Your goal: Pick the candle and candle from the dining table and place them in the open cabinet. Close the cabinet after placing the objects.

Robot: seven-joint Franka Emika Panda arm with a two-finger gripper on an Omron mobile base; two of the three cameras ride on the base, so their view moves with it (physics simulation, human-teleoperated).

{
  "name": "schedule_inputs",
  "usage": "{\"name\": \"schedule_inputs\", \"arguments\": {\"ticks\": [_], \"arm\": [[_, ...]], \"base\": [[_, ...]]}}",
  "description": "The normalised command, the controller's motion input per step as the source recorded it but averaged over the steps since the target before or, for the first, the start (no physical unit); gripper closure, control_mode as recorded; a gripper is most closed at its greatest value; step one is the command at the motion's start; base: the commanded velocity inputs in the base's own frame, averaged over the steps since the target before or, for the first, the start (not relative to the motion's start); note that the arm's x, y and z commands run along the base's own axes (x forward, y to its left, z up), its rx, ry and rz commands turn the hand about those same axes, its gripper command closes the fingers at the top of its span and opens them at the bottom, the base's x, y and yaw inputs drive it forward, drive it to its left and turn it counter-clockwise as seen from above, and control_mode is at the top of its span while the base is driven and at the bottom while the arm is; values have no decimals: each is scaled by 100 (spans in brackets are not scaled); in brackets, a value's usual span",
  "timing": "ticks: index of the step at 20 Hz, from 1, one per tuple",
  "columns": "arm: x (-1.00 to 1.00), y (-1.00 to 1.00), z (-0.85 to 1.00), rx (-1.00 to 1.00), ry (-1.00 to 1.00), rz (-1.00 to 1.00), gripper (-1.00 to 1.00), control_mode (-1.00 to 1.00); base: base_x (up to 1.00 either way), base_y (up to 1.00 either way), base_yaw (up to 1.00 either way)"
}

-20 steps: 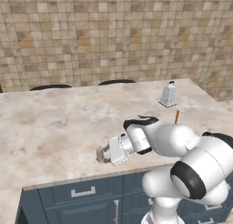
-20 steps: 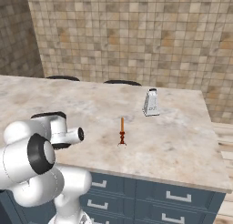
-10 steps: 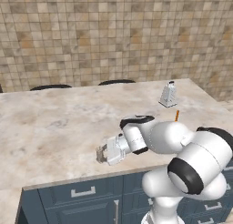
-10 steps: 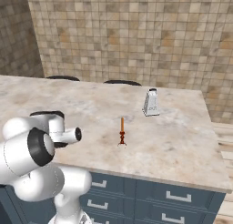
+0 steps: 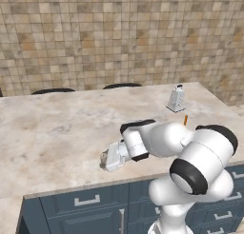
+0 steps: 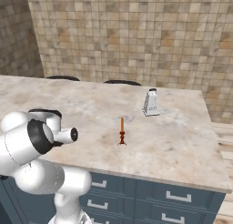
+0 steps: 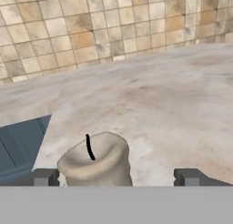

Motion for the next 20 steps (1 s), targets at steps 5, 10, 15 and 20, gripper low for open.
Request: {"name": "schedule_inputs", "arguments": {"ticks": [5,10,15,20], "arm": [[11,7,-8,0,0,-10,100,-100],[0,1,0,0,1,-1,100,-100],[0,0,50,0,0,-4,100,-100],[-15,-10,94,0,0,-9,100,-100]], "base": [[0,0,0],[0,0,0],[0,0,0],[0,0,0]]}}
